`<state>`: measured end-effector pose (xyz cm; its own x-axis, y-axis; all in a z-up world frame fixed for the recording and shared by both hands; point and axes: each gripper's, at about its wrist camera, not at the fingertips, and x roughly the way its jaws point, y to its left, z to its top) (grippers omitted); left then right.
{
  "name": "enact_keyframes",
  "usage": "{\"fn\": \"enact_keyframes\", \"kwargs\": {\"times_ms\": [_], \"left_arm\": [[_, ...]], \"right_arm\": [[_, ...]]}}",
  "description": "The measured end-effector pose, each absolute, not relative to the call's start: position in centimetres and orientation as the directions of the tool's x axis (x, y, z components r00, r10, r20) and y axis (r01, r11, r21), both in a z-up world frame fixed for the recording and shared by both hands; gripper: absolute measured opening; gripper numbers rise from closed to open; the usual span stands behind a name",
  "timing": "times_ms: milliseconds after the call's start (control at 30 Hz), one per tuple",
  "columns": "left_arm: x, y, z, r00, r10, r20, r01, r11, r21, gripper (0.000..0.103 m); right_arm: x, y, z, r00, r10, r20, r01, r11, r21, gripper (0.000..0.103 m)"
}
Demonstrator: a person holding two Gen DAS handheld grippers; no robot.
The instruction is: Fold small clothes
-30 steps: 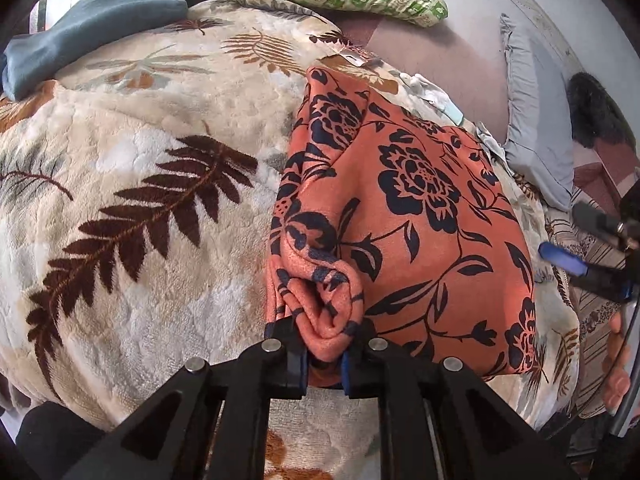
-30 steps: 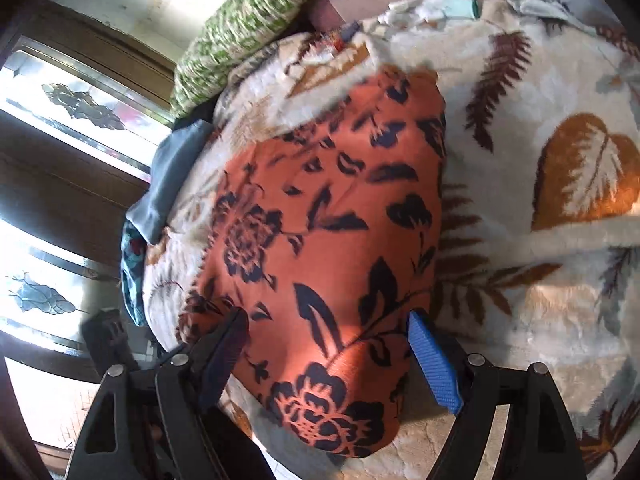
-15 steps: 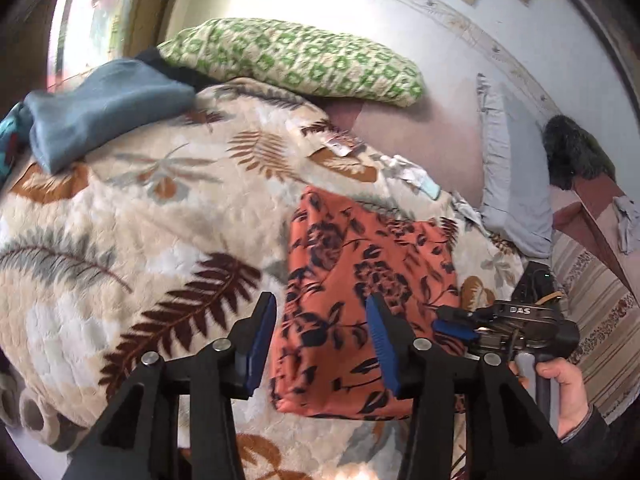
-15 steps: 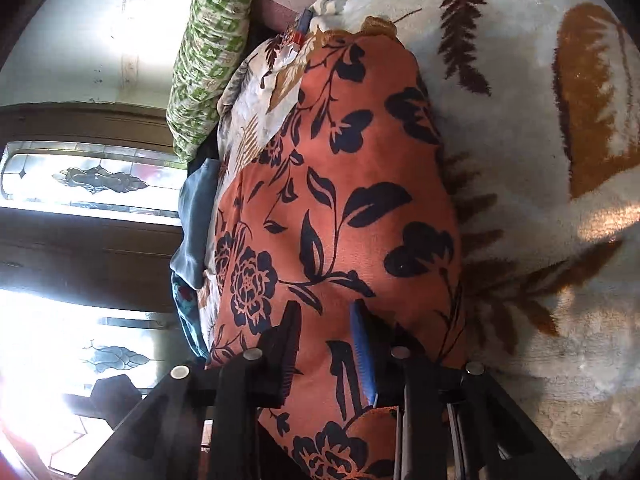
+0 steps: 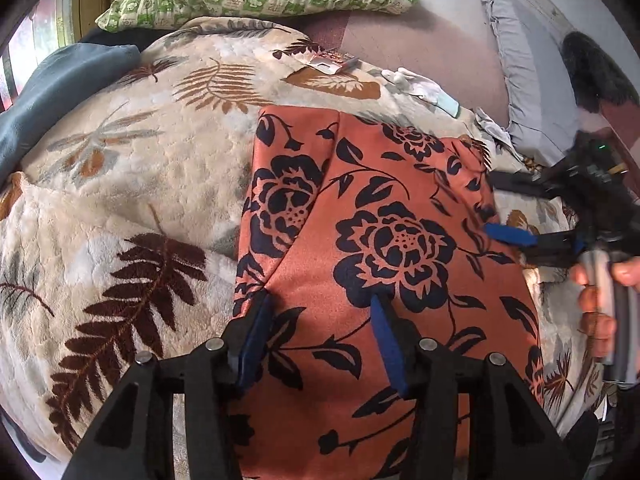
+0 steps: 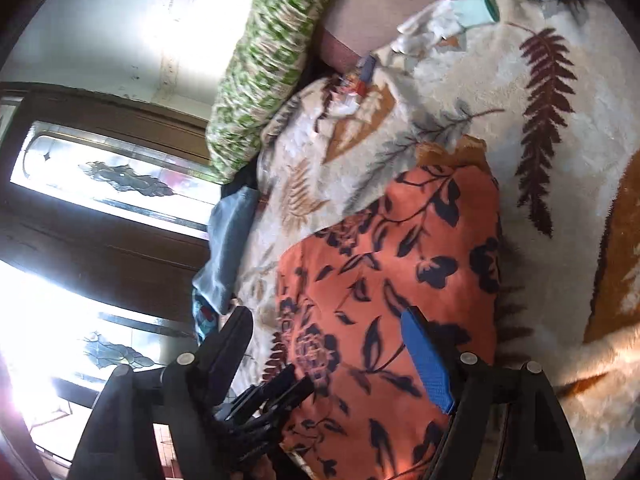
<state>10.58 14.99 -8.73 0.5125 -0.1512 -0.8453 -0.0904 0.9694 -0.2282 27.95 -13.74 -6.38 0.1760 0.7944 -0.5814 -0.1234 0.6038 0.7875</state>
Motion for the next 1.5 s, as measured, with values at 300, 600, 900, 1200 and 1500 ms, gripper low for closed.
{"fn": "enact_keyframes", "kwargs": {"times_ms": [300, 600, 900, 1200, 1500], "left_arm": [[10.7, 15.5, -8.9, 0.512, -0.179, -0.840, -0.085, 0.963, -0.257, 0.052], [8.7, 14.8, -4.8, 0.577, -0.231, -0.784, -0.019, 0.955, -0.295, 0.056], [10.2, 11.5, -8.4, 0.490, -0.223, -0.843, 0.044, 0.972, -0.231, 0.059], [10.5, 11.8, -9.0, 0.477, -0.233, -0.847, 0.038, 0.969, -0.245, 0.059], [10.6, 11.4, -5.8, 0.519, -0.246, -0.819, 0.052, 0.965, -0.257, 0.059]], "right_arm": [[26.7, -14.8, -5.7, 0.217, 0.762, -0.611, -0.106, 0.640, 0.761, 0.076], [23.6, -15.1, -4.8, 0.228, 0.763, -0.605, -0.113, 0.638, 0.762, 0.083], [16.3, -20.9, -12.2, 0.151, 0.857, -0.493, 0.076, 0.487, 0.870, 0.085], [16.4, -18.4, -12.4, 0.112, 0.928, -0.356, 0.020, 0.356, 0.934, 0.064], [15.4, -18.3, -13.7, 0.098, 0.834, -0.543, 0.076, 0.538, 0.839, 0.028]]}}
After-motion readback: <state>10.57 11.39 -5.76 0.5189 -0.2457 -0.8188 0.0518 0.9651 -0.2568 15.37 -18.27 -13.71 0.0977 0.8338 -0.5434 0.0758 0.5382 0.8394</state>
